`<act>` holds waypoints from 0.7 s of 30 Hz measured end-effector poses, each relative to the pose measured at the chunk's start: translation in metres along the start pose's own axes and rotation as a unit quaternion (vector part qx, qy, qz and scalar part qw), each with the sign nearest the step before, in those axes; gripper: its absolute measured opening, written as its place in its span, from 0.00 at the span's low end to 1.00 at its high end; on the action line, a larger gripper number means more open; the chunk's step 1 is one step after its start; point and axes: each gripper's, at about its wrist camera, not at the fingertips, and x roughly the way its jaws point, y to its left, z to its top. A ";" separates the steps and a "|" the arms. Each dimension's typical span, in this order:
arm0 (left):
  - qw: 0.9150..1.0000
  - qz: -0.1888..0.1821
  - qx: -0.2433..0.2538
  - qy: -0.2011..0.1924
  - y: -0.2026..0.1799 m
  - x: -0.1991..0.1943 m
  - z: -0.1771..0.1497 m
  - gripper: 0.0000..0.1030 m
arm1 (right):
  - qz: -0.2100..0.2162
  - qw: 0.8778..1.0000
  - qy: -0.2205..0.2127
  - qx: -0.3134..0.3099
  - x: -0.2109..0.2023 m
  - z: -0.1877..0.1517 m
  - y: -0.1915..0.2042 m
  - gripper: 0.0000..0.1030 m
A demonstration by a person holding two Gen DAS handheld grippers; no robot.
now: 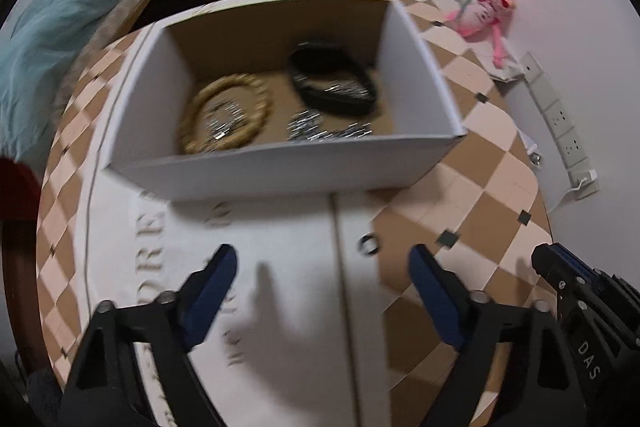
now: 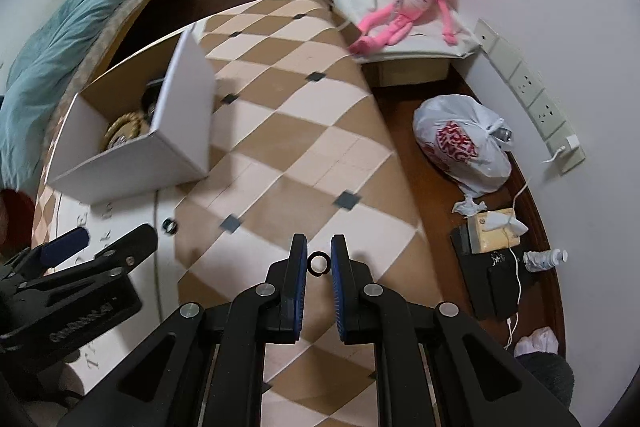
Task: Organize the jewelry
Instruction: 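Grasp the second black rubber ring with the left tool while the right tool holds its ring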
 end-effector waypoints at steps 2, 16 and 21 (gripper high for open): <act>1.000 0.000 0.015 0.004 -0.007 0.007 0.002 0.64 | -0.001 1.000 -0.001 0.006 0.000 0.003 -0.004 0.12; 0.999 -0.024 0.039 -0.012 -0.016 0.008 0.001 0.10 | 0.001 1.000 -0.013 0.009 -0.010 0.012 -0.008 0.12; 0.998 -0.048 0.031 -0.042 0.000 -0.037 0.001 0.10 | 0.026 0.999 -0.028 0.008 -0.035 0.016 -0.003 0.12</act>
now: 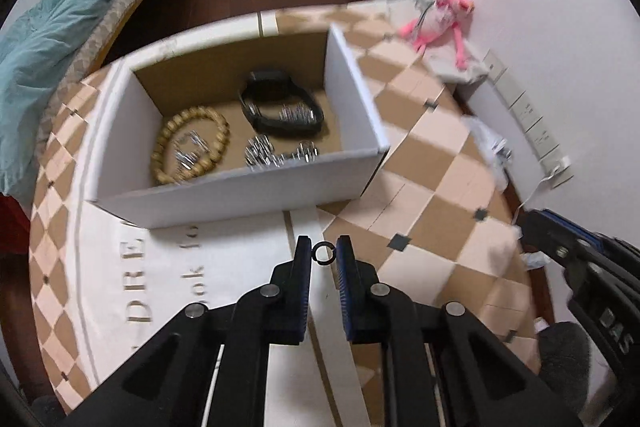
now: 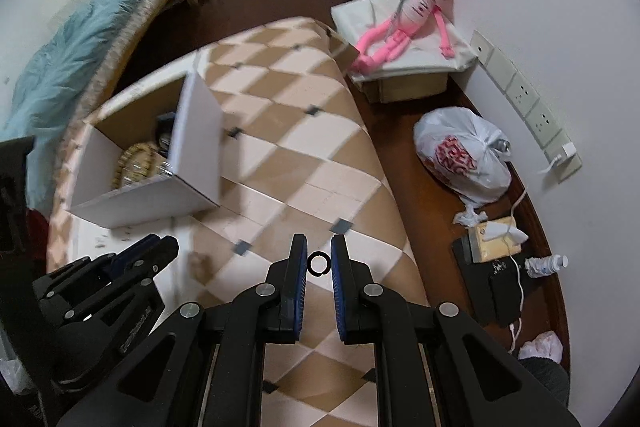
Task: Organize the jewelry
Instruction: 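Grasp the second black rubber ring with the left tool while the right tool holds its ring, then carry both black rings into the white box and open both tools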
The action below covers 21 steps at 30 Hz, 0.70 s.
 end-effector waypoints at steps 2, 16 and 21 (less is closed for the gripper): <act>1.000 -0.010 -0.007 -0.013 0.005 -0.017 0.008 0.10 | 0.015 1.000 -0.010 -0.002 -0.012 0.006 0.006 0.12; 0.996 -0.032 -0.076 0.019 0.100 -0.024 0.090 0.10 | 0.109 0.991 0.041 -0.066 0.020 0.108 0.110 0.12; 0.995 -0.019 -0.092 0.045 0.114 -0.008 0.108 0.11 | 0.090 0.988 0.082 -0.093 0.050 0.122 0.132 0.12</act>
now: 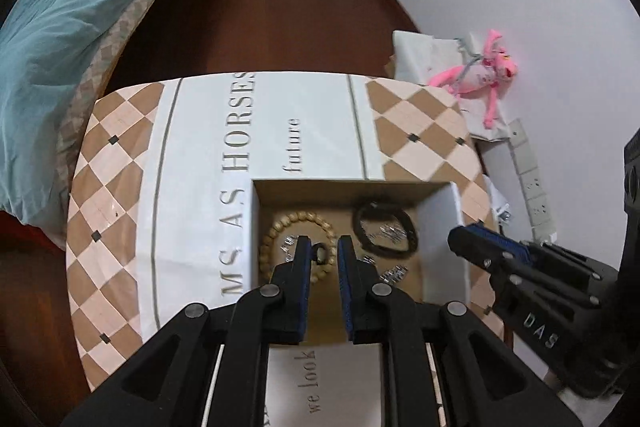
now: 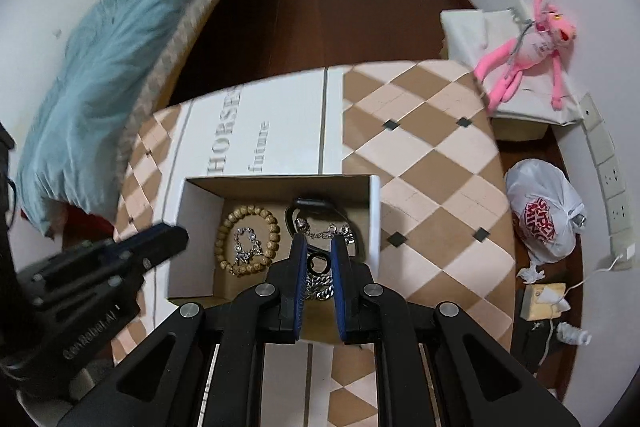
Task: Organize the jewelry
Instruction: 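Carry both black rings into the white box and open both tools, then lift both tools up away from the box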
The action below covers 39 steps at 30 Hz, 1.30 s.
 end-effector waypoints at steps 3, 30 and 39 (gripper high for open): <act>1.000 0.002 -0.013 0.003 0.006 0.001 0.007 0.11 | -0.013 1.000 0.017 -0.001 0.010 0.009 0.002 0.13; 0.990 0.114 -0.024 -0.075 0.023 -0.034 -0.052 0.99 | -0.133 0.990 -0.030 -0.020 -0.026 -0.040 -0.010 0.99; 0.988 0.109 -0.016 -0.105 0.012 -0.070 -0.075 0.99 | -0.142 0.988 -0.061 -0.014 -0.058 -0.067 -0.003 0.99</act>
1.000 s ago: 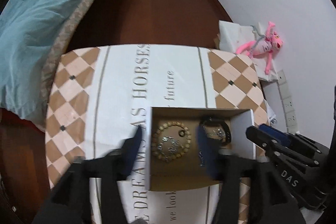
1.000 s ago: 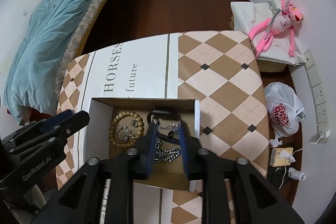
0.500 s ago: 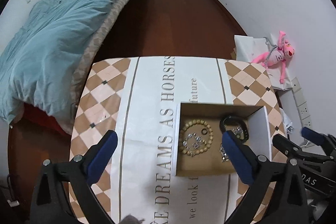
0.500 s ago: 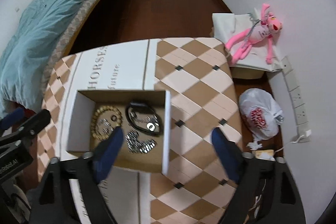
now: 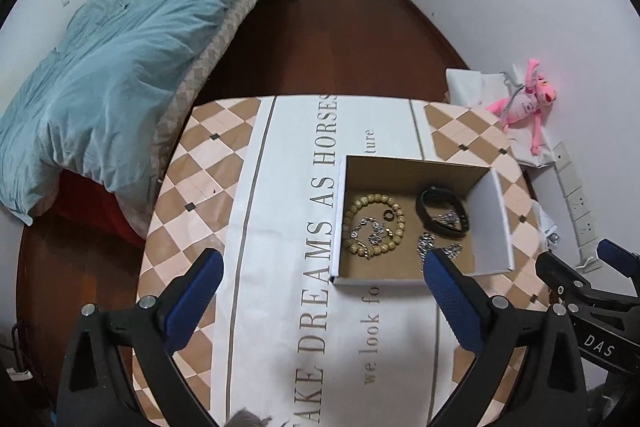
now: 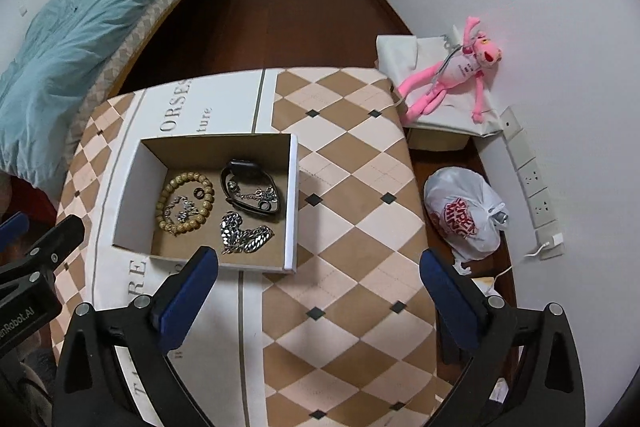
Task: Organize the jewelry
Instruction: 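Lift both tools up away from the box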
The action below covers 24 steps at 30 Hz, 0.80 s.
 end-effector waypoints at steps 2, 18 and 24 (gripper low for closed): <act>1.000 -0.001 0.000 -0.011 -0.001 -0.013 -0.003 0.99 | 0.000 1.000 -0.015 0.000 -0.018 -0.007 -0.002 0.99; 0.994 -0.009 0.003 -0.107 -0.002 -0.148 -0.039 0.99 | 0.009 0.991 -0.129 0.010 -0.171 -0.056 -0.018 0.99; 0.991 -0.012 -0.001 -0.132 0.000 -0.187 -0.050 0.99 | 0.012 0.987 -0.160 0.011 -0.216 -0.073 -0.017 0.99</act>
